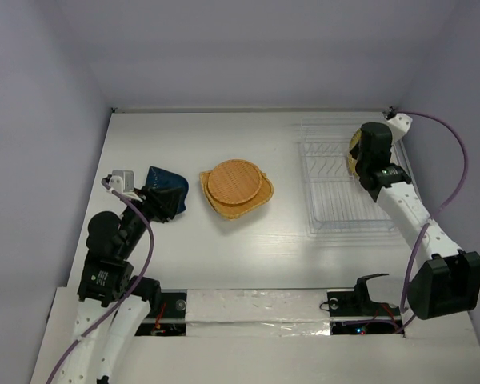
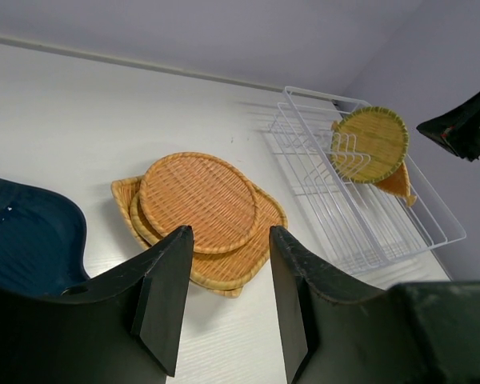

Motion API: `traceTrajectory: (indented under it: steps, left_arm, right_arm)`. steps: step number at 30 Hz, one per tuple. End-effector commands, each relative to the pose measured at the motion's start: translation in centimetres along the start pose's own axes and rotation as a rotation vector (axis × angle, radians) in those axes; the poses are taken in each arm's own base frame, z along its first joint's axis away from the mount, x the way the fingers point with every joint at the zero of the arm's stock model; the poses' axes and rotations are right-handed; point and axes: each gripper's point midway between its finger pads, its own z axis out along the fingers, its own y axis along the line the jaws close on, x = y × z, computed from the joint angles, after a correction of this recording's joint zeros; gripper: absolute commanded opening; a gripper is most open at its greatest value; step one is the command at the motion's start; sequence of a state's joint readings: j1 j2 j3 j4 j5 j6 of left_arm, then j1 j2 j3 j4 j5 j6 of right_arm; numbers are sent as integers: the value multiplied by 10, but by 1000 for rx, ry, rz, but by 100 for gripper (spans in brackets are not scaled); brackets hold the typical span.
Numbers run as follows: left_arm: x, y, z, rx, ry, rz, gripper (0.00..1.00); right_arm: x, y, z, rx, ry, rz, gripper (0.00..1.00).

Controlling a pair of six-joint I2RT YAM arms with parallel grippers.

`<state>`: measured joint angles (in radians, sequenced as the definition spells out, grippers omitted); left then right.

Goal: Unload the plates from the dish rack

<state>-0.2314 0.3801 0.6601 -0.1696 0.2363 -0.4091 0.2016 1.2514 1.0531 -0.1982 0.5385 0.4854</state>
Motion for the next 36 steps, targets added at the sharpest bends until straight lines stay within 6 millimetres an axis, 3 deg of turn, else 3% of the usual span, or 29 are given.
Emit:
traceTrajectory:
  steps: [1,2,3,4,6,8,10,16,23,27,36]
  left_arm:
    - [-7,-9,-3,41,-38,8,40]
    - [-7,-11,-5,48,-43,11,40]
    - [-7,-13,-6,53,-42,13,40]
    - [-9,-13,-7,52,-48,12,40]
    - [-9,-17,-10,68,-52,13,40]
    - [-10,-20,-12,80,-58,14,40]
    - [-10,-22,-14,86,-60,14,40]
    - [-10,-31,-19,118,-62,14,41]
    - [-10,-39,-24,151,-63,15,42]
    - [-11,-41,-27,162,-69,14,42]
    - [-12,-42,-28,166,-74,12,43]
  right_arm:
    - [-18,-35,5,132,-47,-35,25]
    - [-19,-41,8,155,-54,-37,47]
    - [-16,-49,13,174,-48,-40,56]
    - [-19,-63,20,208,-49,-29,61]
    - [-14,-73,31,211,-24,-22,65]
    - [-16,-83,41,209,-9,3,64]
    - [-13,-78,51,178,3,3,62]
    - [-1,-87,82,225,51,-36,57]
    - [-10,-94,92,274,41,-77,48]
    - [0,-99,99,296,72,-115,44]
    - [1,-98,99,289,104,-173,15]
